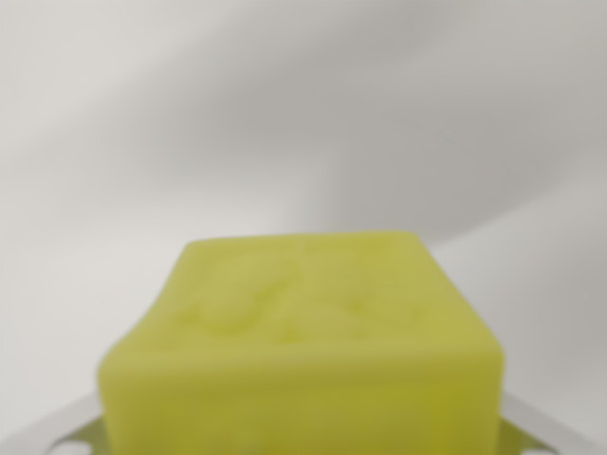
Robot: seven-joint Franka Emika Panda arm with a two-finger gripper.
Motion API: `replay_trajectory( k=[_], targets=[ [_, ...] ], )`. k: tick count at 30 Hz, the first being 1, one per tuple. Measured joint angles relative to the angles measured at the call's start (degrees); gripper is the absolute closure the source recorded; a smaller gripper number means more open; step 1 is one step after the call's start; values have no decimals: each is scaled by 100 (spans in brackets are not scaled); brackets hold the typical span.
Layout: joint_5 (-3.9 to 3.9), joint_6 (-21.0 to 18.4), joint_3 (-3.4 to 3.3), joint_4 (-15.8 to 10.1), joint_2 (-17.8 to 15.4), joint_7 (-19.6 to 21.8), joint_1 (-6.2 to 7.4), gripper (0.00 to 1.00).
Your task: Pick yellow cube
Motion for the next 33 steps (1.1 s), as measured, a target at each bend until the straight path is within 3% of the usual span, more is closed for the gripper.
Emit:
replay_trajectory(
  k=[33],
  targets=[
    [68, -961, 0, 41, -917, -45, 8, 100]
  ],
)
